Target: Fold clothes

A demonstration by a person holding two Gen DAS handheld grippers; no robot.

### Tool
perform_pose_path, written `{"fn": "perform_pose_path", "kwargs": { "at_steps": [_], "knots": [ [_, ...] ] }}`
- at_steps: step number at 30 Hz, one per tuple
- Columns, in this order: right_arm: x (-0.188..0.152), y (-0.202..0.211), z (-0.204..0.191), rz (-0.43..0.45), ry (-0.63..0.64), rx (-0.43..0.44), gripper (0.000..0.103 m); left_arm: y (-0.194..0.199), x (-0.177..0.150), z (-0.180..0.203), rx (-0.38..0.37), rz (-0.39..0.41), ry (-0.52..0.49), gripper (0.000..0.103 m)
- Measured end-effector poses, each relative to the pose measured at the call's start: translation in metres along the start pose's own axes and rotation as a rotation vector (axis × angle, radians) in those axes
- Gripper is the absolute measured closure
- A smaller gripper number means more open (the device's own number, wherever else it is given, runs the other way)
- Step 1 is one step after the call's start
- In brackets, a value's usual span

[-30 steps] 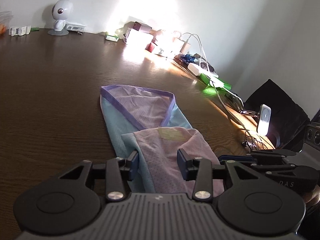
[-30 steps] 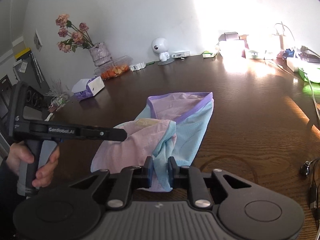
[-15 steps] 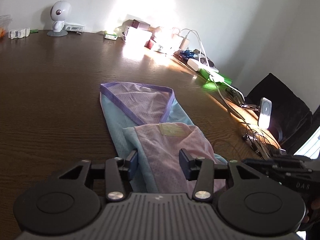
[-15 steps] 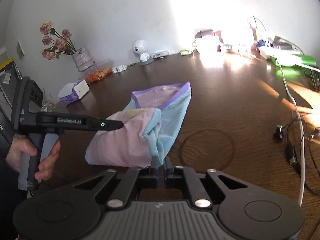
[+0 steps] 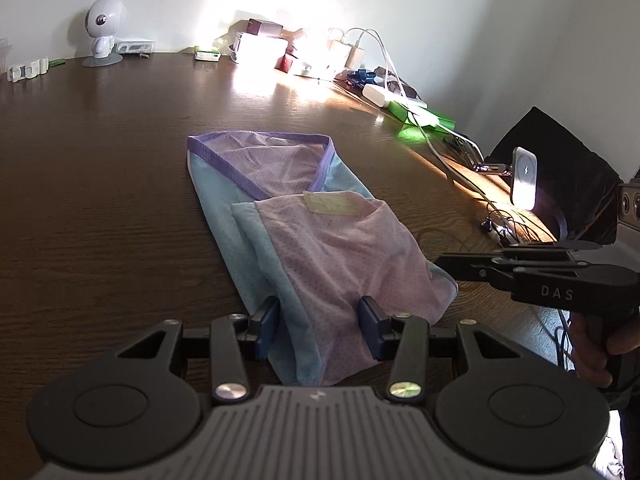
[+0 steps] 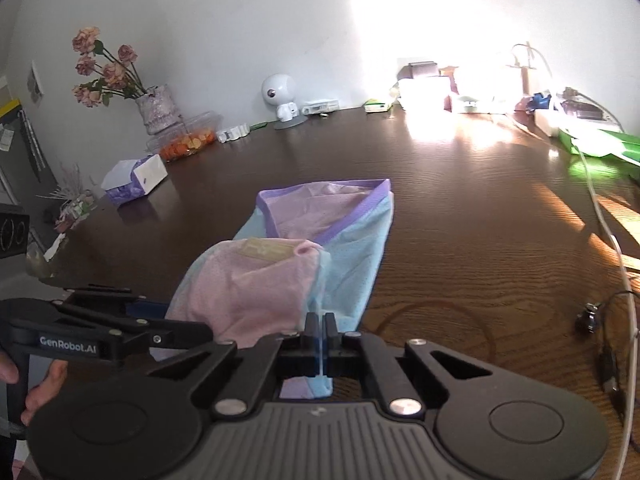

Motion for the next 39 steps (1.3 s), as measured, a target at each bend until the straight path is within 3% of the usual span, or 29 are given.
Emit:
{"fn": "perform_pose_path", "kwargs": {
  "at_steps": [3, 5, 6, 7, 9, 11, 12, 13, 18, 20, 21, 22, 24, 26, 29, 31, 32, 33, 39],
  "knots": [
    [-0.006, 0.015, -0.006, 0.01, 0.04, -0.007, 0.094, 0.012, -0.004, -0.001, 0.004, 0.016, -0.017, 0.055],
    [-0.008, 0.026, -0.013, 0.036, 0.089, 0.034, 0.079, 0.024, -0.012, 0.002, -0.011, 0.038, -0.051, 0.048],
    [-0.008, 0.028, -0.015, 0.04, 0.108, 0.051, 0.063, 0.024, -0.015, 0.005, -0.008, 0.031, -0.062, 0.046],
    [-0.009, 0.027, -0.017, 0.043, 0.127, 0.061, 0.059, 0.024, -0.019, 0.008, -0.005, 0.023, -0.074, 0.046],
    [-0.009, 0.018, -0.022, 0.024, 0.17, 0.076, 0.061, 0.019, -0.024, 0.015, 0.017, 0.013, -0.097, 0.048],
    [-0.01, 0.009, -0.023, -0.003, 0.168, 0.06, 0.069, 0.014, -0.027, 0.019, 0.043, 0.024, -0.119, 0.064],
    [-0.011, 0.004, -0.023, -0.016, 0.165, 0.052, 0.093, 0.014, -0.027, 0.018, 0.07, 0.024, -0.122, 0.083],
    [-0.011, -0.001, -0.023, -0.029, 0.162, 0.043, 0.101, 0.015, -0.027, 0.014, 0.066, 0.013, -0.111, 0.093],
    [-0.028, 0.018, -0.024, -0.102, 0.174, 0.028, 0.101, 0.032, -0.033, -0.001, 0.026, -0.006, -0.094, 0.094],
    [-0.024, 0.03, -0.023, -0.072, 0.15, 0.051, 0.098, 0.042, -0.022, -0.007, -0.007, 0.019, -0.056, 0.083],
    [-0.02, 0.034, -0.022, -0.041, 0.133, 0.057, 0.095, 0.046, -0.013, -0.01, -0.016, 0.045, -0.032, 0.062],
    [-0.015, 0.039, -0.021, -0.01, 0.117, 0.064, 0.089, 0.051, -0.003, -0.014, -0.025, 0.072, -0.008, 0.05],
    [0.0, 0.03, -0.013, 0.033, 0.077, 0.064, 0.08, 0.039, 0.023, -0.014, 0.023, 0.105, -0.016, 0.049],
    [0.015, 0.004, -0.004, 0.034, 0.033, 0.041, 0.08, 0.01, 0.044, -0.019, 0.043, 0.058, 0.036, 0.05],
    [0.031, -0.027, 0.01, 0.009, -0.079, 0.092, 0.08, -0.007, 0.053, -0.023, 0.049, 0.032, 0.077, 0.064],
    [0.034, -0.041, 0.018, -0.019, -0.147, 0.125, 0.082, -0.009, 0.052, -0.025, 0.046, 0.029, 0.091, 0.095],
    [0.034, -0.047, 0.021, -0.029, -0.178, 0.134, 0.088, -0.011, 0.051, -0.026, 0.044, 0.028, 0.098, 0.097],
    [0.032, -0.051, 0.026, -0.038, -0.21, 0.138, 0.1, -0.012, 0.05, -0.027, 0.042, 0.027, 0.105, 0.099],
    [0.022, -0.023, 0.018, 0.002, -0.199, 0.107, 0.102, -0.019, 0.046, -0.033, 0.032, 0.02, 0.148, 0.1]
  ]
}}
Point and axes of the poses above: each gripper's, at about its wrist camera, not at the fingertips, and y roughly against the way its jaws point, z to its right, x to its top, the point moved 2 cm from there along -y, roughly the way its jaws point, and after that the axes turned 4 degrees about x, right-handed, at the moved point
